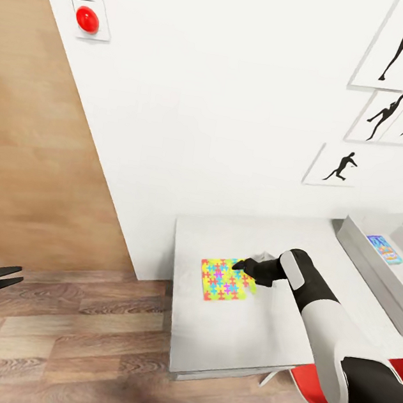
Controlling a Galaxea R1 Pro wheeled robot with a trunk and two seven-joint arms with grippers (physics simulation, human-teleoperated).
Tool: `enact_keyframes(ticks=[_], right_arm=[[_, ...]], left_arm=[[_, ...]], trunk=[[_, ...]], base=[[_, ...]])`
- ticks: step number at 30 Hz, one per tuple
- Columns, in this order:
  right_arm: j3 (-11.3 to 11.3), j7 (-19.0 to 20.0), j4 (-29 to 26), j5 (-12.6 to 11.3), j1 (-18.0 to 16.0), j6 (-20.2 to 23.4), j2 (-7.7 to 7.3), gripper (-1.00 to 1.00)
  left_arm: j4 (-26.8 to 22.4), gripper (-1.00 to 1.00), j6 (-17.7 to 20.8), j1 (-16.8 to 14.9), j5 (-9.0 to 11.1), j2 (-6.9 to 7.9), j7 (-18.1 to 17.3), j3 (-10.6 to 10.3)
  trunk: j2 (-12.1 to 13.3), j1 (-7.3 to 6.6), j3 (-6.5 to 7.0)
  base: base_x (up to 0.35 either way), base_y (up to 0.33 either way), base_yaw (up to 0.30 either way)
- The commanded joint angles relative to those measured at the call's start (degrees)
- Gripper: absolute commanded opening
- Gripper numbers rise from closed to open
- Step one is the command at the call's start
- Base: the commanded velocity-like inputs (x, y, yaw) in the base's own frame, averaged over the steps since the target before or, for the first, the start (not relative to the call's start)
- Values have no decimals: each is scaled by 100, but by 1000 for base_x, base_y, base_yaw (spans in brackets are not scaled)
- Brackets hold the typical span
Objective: Put all the toys in the child's room - the three board games (two on the bed and one on the table), the two jigsaw puzzles on the table, and the tennis ball on the table - inside the toy box on the table in the child's room.
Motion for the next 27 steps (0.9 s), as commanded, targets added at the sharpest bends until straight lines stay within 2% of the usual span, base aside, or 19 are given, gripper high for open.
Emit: enact_keyframes(ticks=[1, 12, 20, 27], right_arm=[[24, 5, -5, -7, -4, 18, -5, 100], [23, 5, -5, -7, -4, 18, -5, 100], [22, 9, -5, -7, -4, 18, -11, 100], [22, 13, -5, -7, -4, 18, -13, 100]], left_arm=[[3, 100, 61, -4, -3, 1, -23, 0], [3, 100, 61, -4, -3, 1, -23, -2], [3, 100, 61, -4, -3, 0, -23, -9], [3, 100, 61, -4, -3, -4, -23, -9]], trunk=[[-10, 4, -9], [-10, 4, -9], [-10, 4, -9], [-10, 4, -9]], base=[[78, 238, 0], [116, 222, 0], [-59, 118, 0], [-215, 93, 0]])
